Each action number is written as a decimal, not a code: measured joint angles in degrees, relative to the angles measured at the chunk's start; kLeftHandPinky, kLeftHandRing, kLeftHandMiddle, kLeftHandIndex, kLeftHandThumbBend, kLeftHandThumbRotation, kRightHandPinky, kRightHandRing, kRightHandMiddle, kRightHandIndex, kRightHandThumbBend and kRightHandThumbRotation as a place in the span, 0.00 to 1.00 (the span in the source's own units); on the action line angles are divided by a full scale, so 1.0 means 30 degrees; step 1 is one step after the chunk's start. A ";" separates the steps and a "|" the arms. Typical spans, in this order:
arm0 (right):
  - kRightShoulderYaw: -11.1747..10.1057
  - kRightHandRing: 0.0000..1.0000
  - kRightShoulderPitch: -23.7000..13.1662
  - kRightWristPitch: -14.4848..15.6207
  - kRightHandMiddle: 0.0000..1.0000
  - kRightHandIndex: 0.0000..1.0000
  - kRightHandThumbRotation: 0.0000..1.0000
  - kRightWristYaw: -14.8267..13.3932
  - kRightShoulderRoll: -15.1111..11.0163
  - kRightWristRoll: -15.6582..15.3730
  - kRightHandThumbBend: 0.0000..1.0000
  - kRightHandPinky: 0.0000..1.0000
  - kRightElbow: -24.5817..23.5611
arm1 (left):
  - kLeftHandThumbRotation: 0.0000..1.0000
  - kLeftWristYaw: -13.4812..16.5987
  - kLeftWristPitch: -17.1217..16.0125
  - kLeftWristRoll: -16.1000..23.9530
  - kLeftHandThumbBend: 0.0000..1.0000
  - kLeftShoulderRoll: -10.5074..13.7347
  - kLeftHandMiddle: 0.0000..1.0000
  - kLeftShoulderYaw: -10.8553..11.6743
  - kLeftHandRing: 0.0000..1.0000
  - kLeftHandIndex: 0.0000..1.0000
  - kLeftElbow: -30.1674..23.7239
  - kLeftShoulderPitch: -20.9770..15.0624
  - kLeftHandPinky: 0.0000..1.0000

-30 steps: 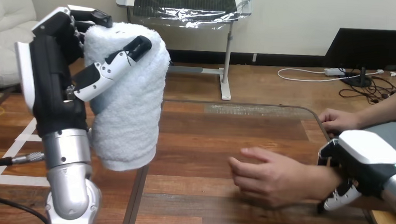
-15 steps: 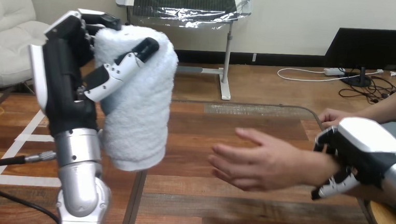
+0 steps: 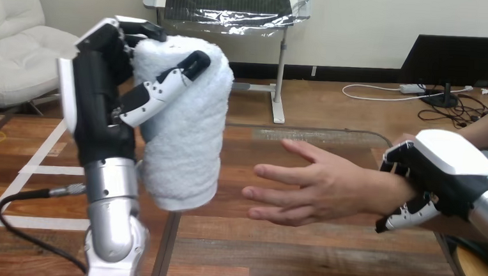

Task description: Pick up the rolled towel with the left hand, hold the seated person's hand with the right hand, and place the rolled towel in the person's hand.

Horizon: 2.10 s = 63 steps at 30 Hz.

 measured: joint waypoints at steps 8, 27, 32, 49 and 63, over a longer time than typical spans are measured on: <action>-0.0032 0.38 -0.0035 0.0192 0.44 0.46 0.14 0.0254 0.0010 0.0064 0.83 0.32 -0.0532 | 0.00 -0.0015 -0.1061 -0.0526 0.58 -0.0186 0.35 0.0035 0.28 0.39 0.2064 -0.1043 0.23; -0.0031 0.36 -0.0195 0.0158 0.42 0.46 0.16 0.0355 0.0169 0.0095 0.84 0.30 -0.1301 | 0.00 -0.0506 -0.4500 -0.1955 0.59 -0.0870 0.40 0.0092 0.34 0.43 0.8316 -0.3732 0.28; -0.0030 0.37 -0.0316 0.0322 0.43 0.46 0.16 0.0514 0.0290 0.0082 0.83 0.30 -0.1555 | 0.00 -0.0788 -0.5094 -0.2581 0.61 -0.1179 0.41 0.0138 0.35 0.43 1.0027 -0.4405 0.29; -0.0004 0.38 -0.0732 0.0982 0.44 0.47 0.16 0.0791 0.1061 -0.0132 0.82 0.31 -0.2331 | 0.00 -0.2167 -0.5644 -0.4556 0.64 -0.2186 0.41 0.0550 0.34 0.44 1.4292 -0.6078 0.28; -0.0003 0.38 -0.0944 0.1383 0.43 0.46 0.16 0.1095 0.1536 -0.0268 0.82 0.31 -0.2633 | 0.00 -0.2364 -0.5790 -0.5551 0.66 -0.2188 0.41 0.0776 0.35 0.44 1.5728 -0.6240 0.29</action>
